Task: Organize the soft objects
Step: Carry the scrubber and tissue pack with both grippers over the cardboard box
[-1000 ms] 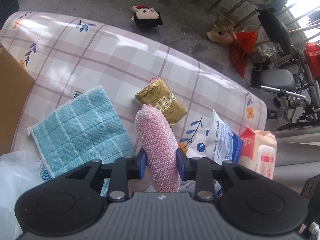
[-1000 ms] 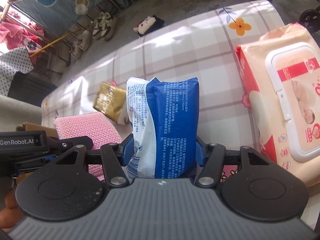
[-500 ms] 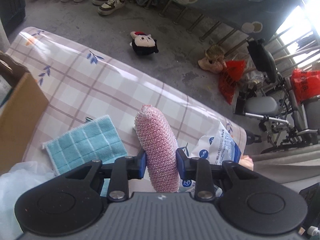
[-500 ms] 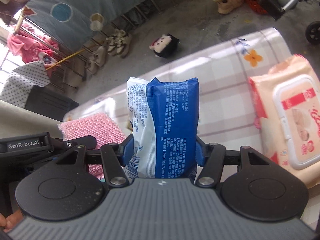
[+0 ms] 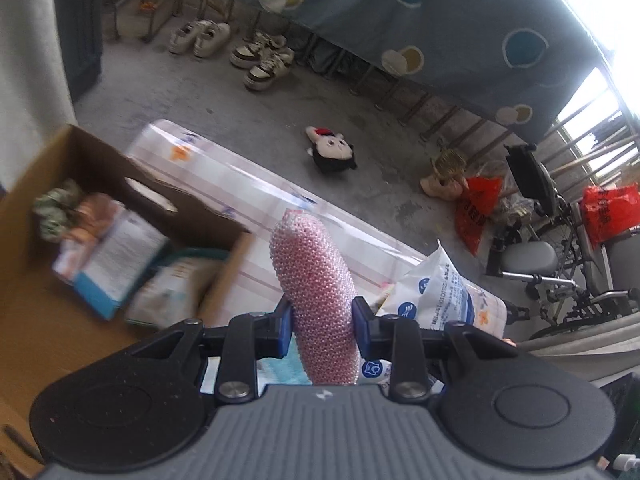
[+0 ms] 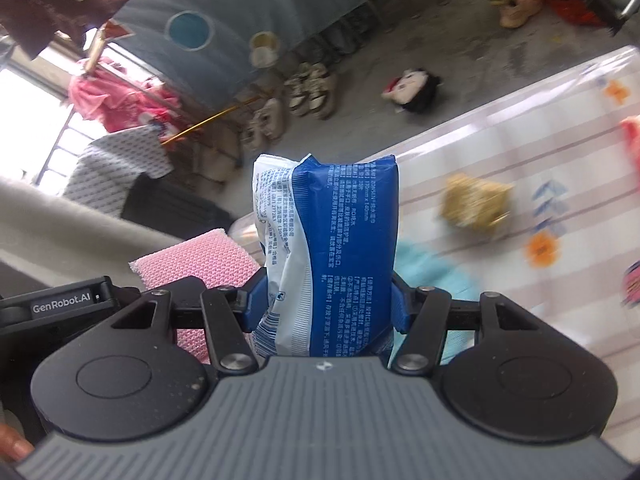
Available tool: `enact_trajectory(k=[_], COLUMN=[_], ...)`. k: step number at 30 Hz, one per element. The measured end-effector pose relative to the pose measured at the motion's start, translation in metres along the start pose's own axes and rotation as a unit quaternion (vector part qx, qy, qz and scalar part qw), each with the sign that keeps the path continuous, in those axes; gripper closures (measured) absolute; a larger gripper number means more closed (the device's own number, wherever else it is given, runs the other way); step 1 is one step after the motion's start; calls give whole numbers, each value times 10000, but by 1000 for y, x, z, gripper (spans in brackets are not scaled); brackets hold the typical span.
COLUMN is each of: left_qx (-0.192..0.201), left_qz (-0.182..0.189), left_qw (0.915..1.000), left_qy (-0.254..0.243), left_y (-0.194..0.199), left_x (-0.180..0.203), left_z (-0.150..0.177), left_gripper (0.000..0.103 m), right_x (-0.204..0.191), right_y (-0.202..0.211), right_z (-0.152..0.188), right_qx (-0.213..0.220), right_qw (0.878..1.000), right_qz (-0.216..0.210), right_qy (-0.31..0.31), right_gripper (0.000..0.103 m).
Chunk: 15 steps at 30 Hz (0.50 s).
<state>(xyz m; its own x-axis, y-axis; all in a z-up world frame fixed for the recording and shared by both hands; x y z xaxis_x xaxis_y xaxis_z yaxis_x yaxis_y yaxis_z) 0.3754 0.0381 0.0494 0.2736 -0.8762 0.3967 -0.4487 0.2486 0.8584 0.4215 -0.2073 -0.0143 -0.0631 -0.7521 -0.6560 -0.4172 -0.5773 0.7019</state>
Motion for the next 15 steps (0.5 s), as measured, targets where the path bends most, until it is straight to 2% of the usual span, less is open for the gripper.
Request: enact_trajectory(k=[4, 8, 11, 15], left_qx=[84, 10, -82, -309], left_qz=[-257, -623, -863, -1221], left_qw=[9996, 9980, 9962, 9916], left_qy=[-11, -66, -106, -308], left_y=[37, 60, 69, 60], left_x=[-56, -113, -155, -206], left_z=[-8, -10, -9, -8], left_gripper=[72, 72, 72, 72], right_x=[-63, -126, -165, -192], right_y=[-20, -51, -78, -120], right_z=[36, 80, 114, 158], right_qx=[-216, -552, -852, -1260], right_qw=[9993, 9971, 9947, 9909], right_qz=[-290, -492, -520, -381], right_qy=[62, 166, 265, 271], right_gripper=[46, 46, 46, 46])
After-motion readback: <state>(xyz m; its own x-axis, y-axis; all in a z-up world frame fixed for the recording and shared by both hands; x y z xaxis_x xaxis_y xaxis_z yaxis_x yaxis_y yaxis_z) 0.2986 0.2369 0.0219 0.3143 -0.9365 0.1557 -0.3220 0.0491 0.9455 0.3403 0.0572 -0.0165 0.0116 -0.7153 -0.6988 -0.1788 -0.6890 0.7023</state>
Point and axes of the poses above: each gripper's, at about its wrist camera, not at the fingertips, and y roughly against the way its jaws point, x to its right, z to its underside, the point moved 8 cm from there along -y, roughly the way its jaws point, and after that the axes turned 2 degrees about -x, right-handed, at the moved point
